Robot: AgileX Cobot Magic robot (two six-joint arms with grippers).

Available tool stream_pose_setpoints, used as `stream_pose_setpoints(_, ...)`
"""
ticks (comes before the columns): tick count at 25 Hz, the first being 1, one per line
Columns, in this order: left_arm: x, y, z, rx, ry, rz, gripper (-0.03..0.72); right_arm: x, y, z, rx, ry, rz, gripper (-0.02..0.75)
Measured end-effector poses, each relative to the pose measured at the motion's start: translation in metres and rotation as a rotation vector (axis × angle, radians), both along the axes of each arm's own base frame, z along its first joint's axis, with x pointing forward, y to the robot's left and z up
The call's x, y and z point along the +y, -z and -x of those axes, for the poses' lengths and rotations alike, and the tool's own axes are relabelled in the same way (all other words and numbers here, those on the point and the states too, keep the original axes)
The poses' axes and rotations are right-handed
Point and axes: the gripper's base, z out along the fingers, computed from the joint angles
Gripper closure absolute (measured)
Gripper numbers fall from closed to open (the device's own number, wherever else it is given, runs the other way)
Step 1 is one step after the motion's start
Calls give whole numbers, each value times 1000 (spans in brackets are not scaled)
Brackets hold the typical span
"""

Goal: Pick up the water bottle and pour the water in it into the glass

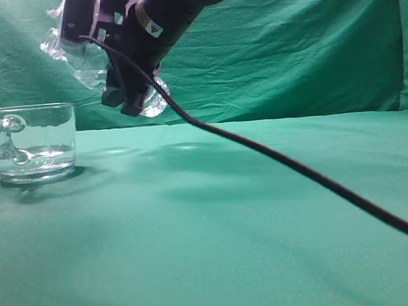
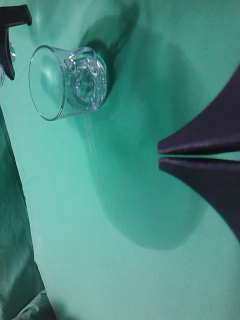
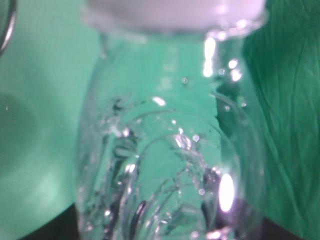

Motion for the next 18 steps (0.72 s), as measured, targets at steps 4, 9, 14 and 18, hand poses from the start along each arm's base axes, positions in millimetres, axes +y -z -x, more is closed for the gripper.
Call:
stream_pose_setpoints(4, 0, 0, 0, 0, 0, 0, 688, 0, 0, 0, 167, 122, -196, 412)
stream_pose_setpoints(9, 0, 0, 0, 0, 0, 0, 688, -6, -18, -1, 339, 321, -455, 412)
stream_pose_setpoints(14, 0, 0, 0, 0, 0, 0, 688, -27, -75, 13, 404, 482, -697, 412)
stream_pose_setpoints(18, 0, 0, 0, 0, 0, 0, 688, -49, -95, 39, 431, 496, -722, 412)
